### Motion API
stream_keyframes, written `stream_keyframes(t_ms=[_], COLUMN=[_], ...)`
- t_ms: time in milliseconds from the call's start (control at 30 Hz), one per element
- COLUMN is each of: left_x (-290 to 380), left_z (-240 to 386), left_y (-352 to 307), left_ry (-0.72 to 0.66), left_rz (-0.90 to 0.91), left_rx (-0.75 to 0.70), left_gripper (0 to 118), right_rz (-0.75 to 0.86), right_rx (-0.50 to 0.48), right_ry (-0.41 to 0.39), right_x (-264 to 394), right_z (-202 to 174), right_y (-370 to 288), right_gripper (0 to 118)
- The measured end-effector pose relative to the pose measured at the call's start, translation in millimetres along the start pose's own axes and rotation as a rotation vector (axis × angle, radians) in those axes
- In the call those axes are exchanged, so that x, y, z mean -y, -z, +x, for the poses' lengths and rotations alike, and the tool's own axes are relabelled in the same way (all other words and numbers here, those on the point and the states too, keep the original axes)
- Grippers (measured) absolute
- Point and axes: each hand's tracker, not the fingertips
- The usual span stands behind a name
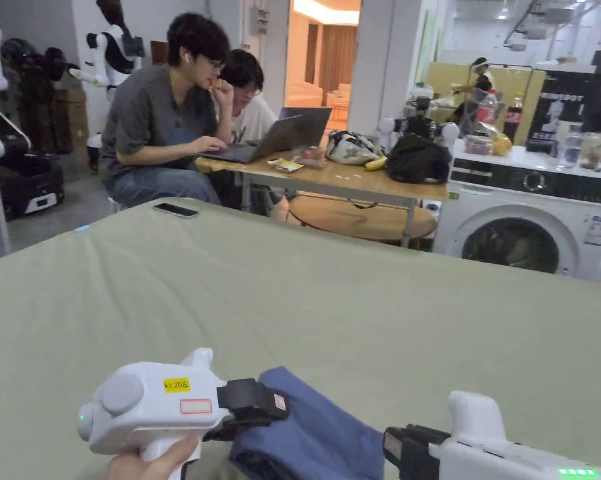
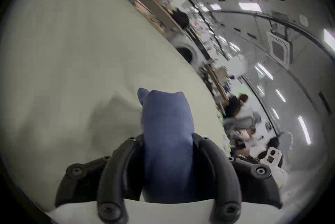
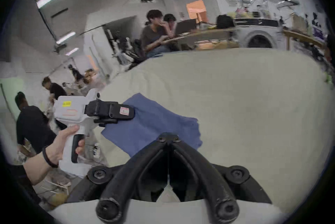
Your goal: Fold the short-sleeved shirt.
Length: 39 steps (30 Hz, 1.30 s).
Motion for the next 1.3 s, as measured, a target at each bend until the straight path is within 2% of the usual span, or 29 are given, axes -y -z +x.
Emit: stream_keyframes(t_ms=[67,200,300,367,400,467,600,633,733,833,967,1033,1067,1100,1167,1200,1267,1300], left_x=[-22,-50,-72,-78,-83,-88,-92,-87,-63,-27,8,23,31,34,46,48,55,62], left_z=[-33,-85,-109,-111,-109,-95,-58,-41,22,85,144,168,181,192,209,212,218,226], left_y=[-36,-101,-117,-118,-117,-121,-130,-130,-130,-126,-102,-82,-71,-60,-40,-32,-20,-12], left_ry=[-0.007,-0.084,-0.131,-0.089,-0.044,0.034,0.122,0.159,0.332,0.519,0.619,0.682,0.711,0.759,0.796,0.806,0.817,0.827], left_rz=[0.059,0.206,0.243,0.243,0.257,0.341,0.369,0.4,0.457,0.559,0.526,0.5,0.492,0.497,0.446,0.444,0.442,0.445], left_rx=[-0.084,-0.211,-0.301,-0.366,-0.449,-0.576,-0.574,-0.563,-0.514,-0.484,-0.325,-0.268,-0.269,-0.254,-0.235,-0.177,-0.07,-0.104], left_gripper=[40,40,40,60,70,70,70,70,70,70,70,63,52,33,6,0,0,0], right_rz=[-0.033,-0.113,-0.135,-0.159,-0.161,-0.164,-0.118,-0.109,-0.066,0.052,0.176,0.25,0.264,0.269,0.293,0.313,0.34,0.367], right_rx=[-0.059,-0.15,-0.238,-0.261,-0.257,-0.233,-0.112,-0.08,0.004,0.093,0.229,0.334,0.352,0.364,0.417,0.44,0.454,0.477], right_ry=[-0.009,-0.08,-0.054,-0.063,-0.084,-0.127,-0.191,-0.172,-0.051,-0.048,-0.062,-0.079,-0.097,-0.107,-0.111,-0.107,-0.097,-0.093], right_x=[-6,-17,-17,-15,-13,-10,-5,-7,-11,-14,-16,-16,-16,-16,-17,-17,-17,-17], right_z=[-19,-61,-87,-94,-96,-90,-54,-42,-8,13,37,45,47,51,56,58,63,64], right_y=[39,122,154,163,159,148,108,97,54,-6,-79,-104,-113,-123,-139,-145,-159,-166], right_gripper=[0,0,0,0,0,0,0,0,0,0,0,0,0,0,0,0,0,0])
